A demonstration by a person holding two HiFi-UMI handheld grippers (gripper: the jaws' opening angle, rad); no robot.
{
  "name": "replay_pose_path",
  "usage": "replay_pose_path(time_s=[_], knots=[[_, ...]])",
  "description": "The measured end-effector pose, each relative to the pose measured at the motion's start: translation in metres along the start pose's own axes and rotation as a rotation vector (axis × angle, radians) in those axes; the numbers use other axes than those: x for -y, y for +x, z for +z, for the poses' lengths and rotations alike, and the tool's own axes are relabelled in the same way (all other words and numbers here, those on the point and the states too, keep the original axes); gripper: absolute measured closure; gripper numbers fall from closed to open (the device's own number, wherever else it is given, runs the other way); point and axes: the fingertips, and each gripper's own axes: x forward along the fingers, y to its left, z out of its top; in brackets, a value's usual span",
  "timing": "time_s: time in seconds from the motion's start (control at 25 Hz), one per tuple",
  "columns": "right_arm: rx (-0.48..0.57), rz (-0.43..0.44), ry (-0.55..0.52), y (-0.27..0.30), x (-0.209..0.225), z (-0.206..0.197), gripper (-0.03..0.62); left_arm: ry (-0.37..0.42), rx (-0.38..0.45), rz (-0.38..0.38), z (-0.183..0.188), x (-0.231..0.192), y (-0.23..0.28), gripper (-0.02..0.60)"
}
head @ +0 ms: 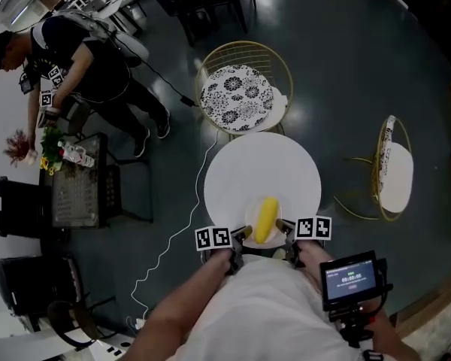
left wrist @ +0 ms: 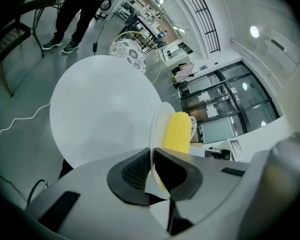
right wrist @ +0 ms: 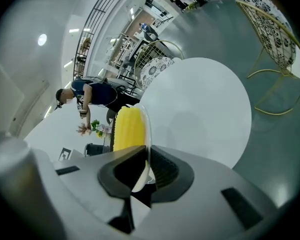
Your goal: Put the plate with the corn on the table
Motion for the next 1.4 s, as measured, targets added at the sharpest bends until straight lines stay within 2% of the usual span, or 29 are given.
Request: replay_pose_path(time_s=[0.16,0.32,0.88,1.4], knots=[[-0.019,-0.02,0.018,0.02,0.005,0.006,0.557,-0.008,-0.02,0.007,0.013,-0.015,0.006,0.551],[-0.006,-0.004,0.019,0.057,0.011,0.025,0.557,-0.012,-0.014,0.023,0.039,-0.041,0.014,0.551],[0.008,-0.069,0.043,0.116,0.025,0.039,0.556,0.054,-0.083,0.042,0.078,-0.092,0.034,0.551],[0.075,-0.114,0.099,0.148,0.042,0.061,0.556,0.129,-0.172,0.047,0.114,-0.115,0.06,0.551]])
